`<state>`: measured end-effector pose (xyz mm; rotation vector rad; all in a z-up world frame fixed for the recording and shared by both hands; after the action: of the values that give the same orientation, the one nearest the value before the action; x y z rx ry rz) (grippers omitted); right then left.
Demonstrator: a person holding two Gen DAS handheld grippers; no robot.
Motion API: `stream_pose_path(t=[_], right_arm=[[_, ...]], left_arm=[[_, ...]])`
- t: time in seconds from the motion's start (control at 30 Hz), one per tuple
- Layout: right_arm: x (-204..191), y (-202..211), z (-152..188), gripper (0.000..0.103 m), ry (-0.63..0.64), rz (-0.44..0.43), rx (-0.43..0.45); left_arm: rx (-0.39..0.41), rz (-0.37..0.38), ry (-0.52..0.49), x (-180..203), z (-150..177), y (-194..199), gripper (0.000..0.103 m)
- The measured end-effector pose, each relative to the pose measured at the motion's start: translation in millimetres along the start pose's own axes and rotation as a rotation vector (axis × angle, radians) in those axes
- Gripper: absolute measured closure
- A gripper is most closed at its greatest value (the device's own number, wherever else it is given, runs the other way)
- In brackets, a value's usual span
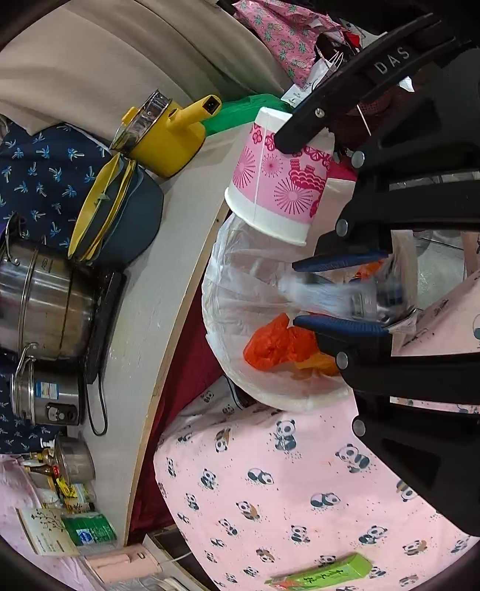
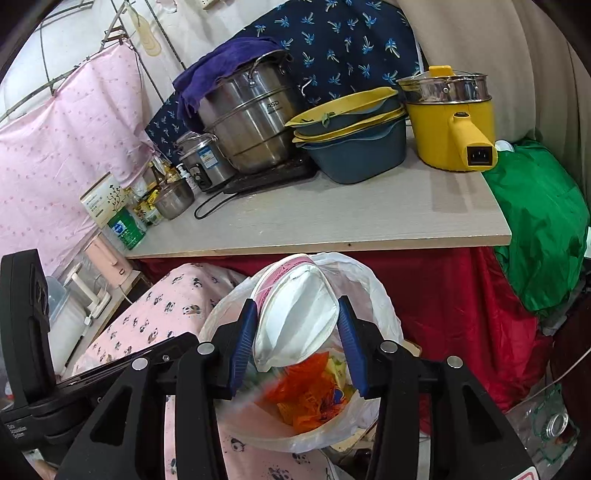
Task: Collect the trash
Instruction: 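Open both tools to drop the carton and cup into the bin, then move both tools back over the last trash on the table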
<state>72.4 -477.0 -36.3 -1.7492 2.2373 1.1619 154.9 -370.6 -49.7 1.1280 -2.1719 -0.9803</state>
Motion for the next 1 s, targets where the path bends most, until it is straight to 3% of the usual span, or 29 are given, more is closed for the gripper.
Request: stream_pose_path(t=[0.1, 0.27, 0.6, 1.0], right_arm=[[1, -5, 1, 0.057, 0.003, 0.006, -0.006], [-6, -9, -1, 0.054, 0.009, -0.008, -0.003], [-34, -18, 6, 0.054, 0.041, -0.042, -0.028], [-117, -43, 37, 0.054, 0.128, -0.144, -0.101]], left_arm=[[0.006, -0.015, 0.001, 0, -4, -3, 0.078], [0.009, -0.048, 0.032, -14, -8, -4, 0.063], [0.013, -0.103, 0.090, -58, -3, 7, 0.061], [0.036, -0.228, 0.175, -147, 11, 37, 0.056]])
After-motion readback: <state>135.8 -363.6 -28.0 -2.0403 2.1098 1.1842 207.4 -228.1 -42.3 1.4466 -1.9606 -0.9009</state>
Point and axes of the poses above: each gripper's, at about its wrist camera, not at the fingertips, and y roughly against the way its jaws point, x to its right, z to its underside, the point moved 7 cm from there along -y, roughly the way its jaws point, and after that the axes turned 10 degrees about -z, right-handed, at the moved point
